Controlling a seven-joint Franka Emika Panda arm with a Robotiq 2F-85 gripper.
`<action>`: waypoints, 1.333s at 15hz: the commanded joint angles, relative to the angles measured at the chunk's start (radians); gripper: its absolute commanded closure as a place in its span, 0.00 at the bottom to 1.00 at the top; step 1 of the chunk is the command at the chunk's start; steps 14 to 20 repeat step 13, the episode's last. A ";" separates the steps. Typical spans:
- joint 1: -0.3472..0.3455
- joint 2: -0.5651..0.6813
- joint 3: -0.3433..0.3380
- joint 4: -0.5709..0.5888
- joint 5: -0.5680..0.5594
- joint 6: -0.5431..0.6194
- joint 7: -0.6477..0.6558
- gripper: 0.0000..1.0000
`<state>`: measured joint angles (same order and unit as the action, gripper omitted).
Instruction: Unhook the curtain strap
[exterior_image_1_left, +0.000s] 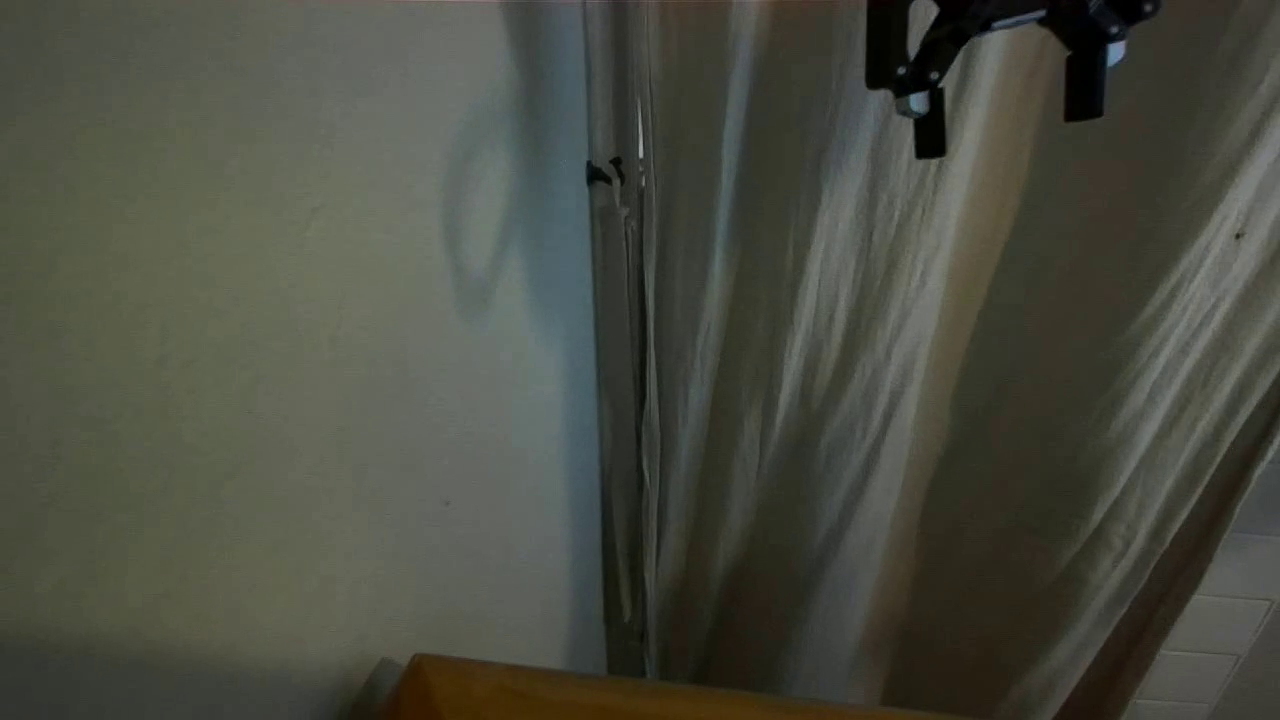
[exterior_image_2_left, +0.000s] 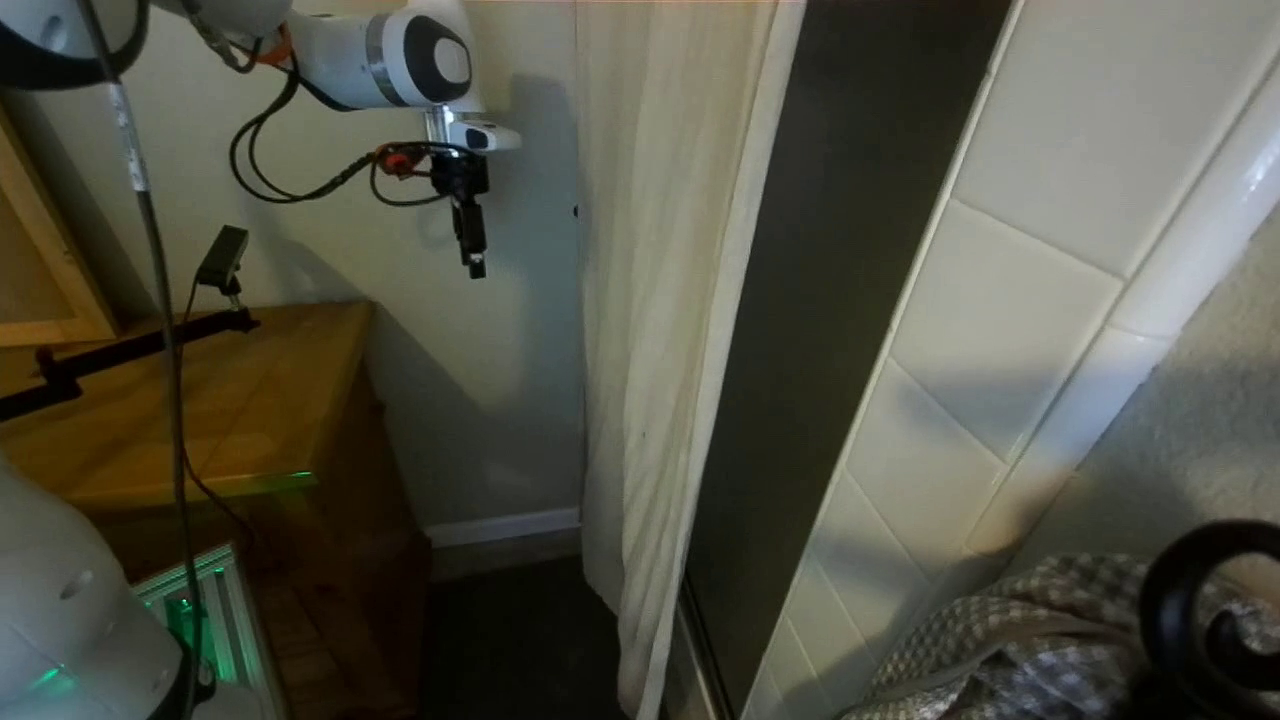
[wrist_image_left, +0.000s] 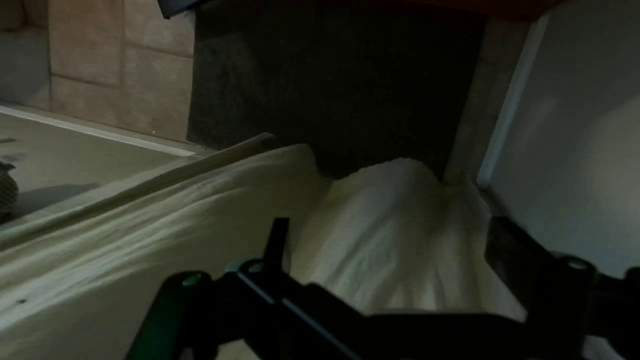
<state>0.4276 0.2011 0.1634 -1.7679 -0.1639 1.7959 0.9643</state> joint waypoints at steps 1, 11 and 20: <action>0.012 -0.181 0.049 -0.147 -0.100 0.003 0.214 0.00; -0.028 -0.241 0.160 -0.100 -0.266 -0.242 0.340 0.00; -0.031 -0.240 0.160 -0.101 -0.268 -0.242 0.341 0.00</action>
